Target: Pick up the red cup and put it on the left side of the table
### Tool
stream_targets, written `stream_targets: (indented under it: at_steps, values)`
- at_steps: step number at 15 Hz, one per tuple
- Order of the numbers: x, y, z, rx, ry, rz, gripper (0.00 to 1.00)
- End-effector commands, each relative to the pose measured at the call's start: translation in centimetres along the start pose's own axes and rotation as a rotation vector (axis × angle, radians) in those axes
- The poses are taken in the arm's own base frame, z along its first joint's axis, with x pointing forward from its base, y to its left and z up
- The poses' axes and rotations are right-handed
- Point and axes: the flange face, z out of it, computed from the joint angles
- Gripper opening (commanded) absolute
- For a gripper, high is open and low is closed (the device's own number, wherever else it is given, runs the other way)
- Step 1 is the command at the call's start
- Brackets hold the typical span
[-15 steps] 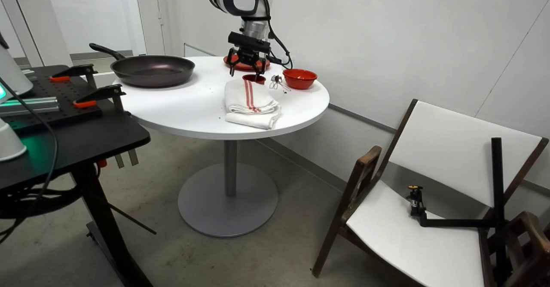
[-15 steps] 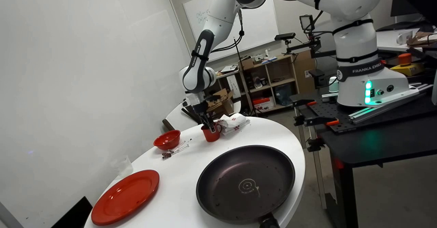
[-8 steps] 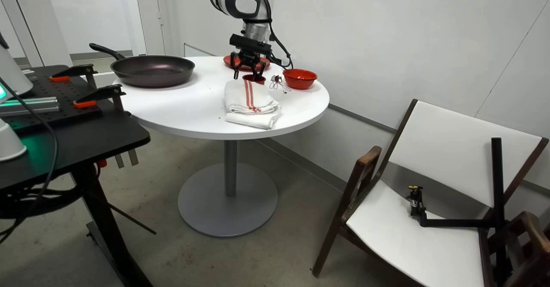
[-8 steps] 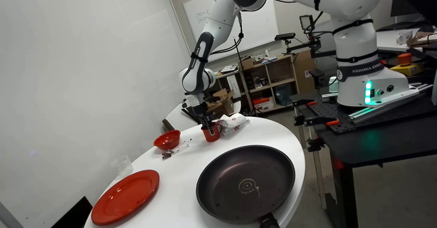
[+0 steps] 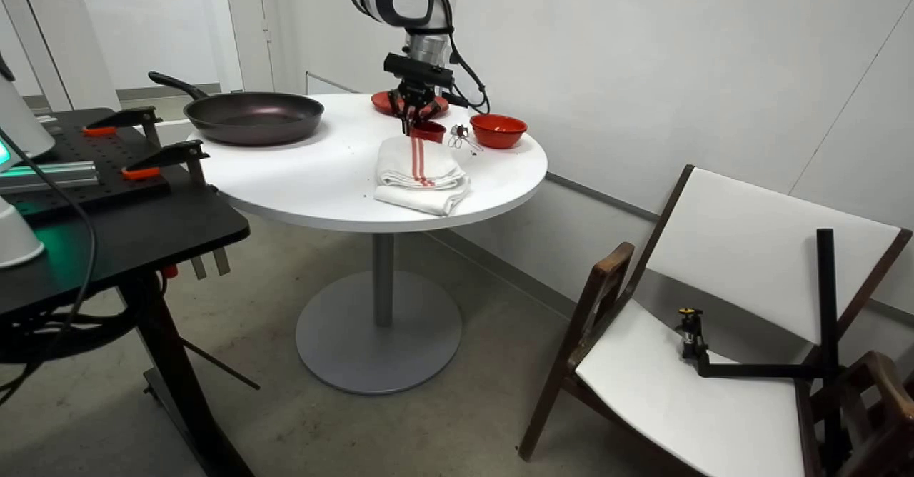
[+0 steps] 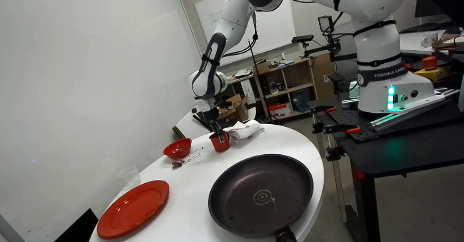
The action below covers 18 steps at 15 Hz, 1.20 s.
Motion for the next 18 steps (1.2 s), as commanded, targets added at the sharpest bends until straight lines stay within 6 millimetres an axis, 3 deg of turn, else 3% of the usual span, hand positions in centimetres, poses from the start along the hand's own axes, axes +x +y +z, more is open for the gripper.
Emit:
stream_targets:
  at_steps: [1, 5, 9, 18]
  values:
    - [0.3, -0.3, -2.1, -0.029, -0.002, 0.006, 0.01]
    - [0.8, -0.8, -3.6, -0.055, 0.0, -0.003, 0.02]
    - [1.7, -2.5, -4.8, -0.085, -0.01, -0.037, 0.02]
    - [4.5, -8.6, -6.9, -0.156, -0.047, -0.165, 0.02]
